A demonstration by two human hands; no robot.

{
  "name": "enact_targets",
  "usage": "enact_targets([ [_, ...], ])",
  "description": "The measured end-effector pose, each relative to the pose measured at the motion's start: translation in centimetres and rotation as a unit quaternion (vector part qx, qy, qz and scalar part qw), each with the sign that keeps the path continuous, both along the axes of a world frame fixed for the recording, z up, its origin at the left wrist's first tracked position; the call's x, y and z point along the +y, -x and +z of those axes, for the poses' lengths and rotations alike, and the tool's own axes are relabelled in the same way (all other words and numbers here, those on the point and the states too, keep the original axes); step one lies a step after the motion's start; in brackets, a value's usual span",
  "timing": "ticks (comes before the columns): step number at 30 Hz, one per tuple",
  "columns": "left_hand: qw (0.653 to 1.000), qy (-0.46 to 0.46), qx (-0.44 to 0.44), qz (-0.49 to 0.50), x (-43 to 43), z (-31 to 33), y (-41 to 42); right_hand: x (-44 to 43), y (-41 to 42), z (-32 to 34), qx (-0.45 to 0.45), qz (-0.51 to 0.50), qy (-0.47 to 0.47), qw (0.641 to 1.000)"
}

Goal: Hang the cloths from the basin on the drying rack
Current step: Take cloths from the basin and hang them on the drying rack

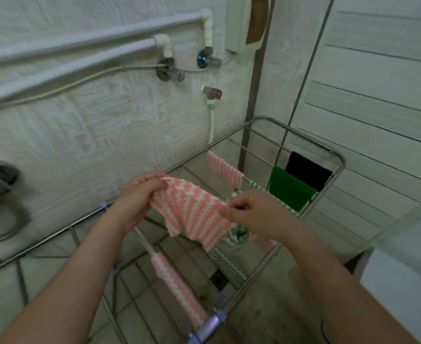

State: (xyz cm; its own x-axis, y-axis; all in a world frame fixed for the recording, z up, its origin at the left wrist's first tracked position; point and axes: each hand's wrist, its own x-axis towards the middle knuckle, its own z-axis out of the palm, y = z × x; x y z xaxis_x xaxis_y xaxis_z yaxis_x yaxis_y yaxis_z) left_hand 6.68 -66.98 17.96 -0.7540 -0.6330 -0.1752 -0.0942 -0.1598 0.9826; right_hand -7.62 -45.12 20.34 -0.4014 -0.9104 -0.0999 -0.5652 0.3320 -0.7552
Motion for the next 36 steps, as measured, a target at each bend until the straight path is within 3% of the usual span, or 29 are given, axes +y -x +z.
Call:
enact_targets([
  [4, 0.99, -0.009, -0.004, 0.143, -1.8, -1.6, -0.5, -3.9, -0.3, -0.8, 0.052, 0.051, -0.024, 0.997],
  [8, 0.97, 0.003, -0.014, 0.245, -3.6, -2.6, -1.0, -7.5, -0.3, -1.9, 0.081, 0.098, 0.016, 0.992],
  [11, 0.946, 0.078, -0.06, 0.308, -5.7, -3.6, -0.1, -10.8, 0.5, -4.0, 0.059, 0.089, 0.038, 0.994],
  [14, 0.926, 0.173, -0.162, 0.293, -7.9, -5.6, 2.2, -12.7, 1.7, -6.5, 0.08, 0.031, 0.004, 0.996],
  [20, 0.903, 0.21, -0.3, 0.225, -10.2, -10.4, 8.1, -14.4, 5.0, -11.7, 0.154, -0.003, -0.165, 0.974],
  [27, 0.906, 0.167, -0.317, 0.223, -11.8, -11.9, 11.9, -15.7, 6.2, -13.4, 0.193, 0.03, -0.235, 0.952],
  [31, 0.921, 0.167, -0.267, 0.23, -12.0, -11.5, 12.9, -16.2, 6.3, -13.4, 0.202, 0.052, -0.257, 0.944],
  [36, 0.903, 0.233, -0.253, 0.258, -9.4, -10.9, 9.7, -16.1, 6.6, -12.6, 0.231, 0.032, -0.234, 0.944],
])
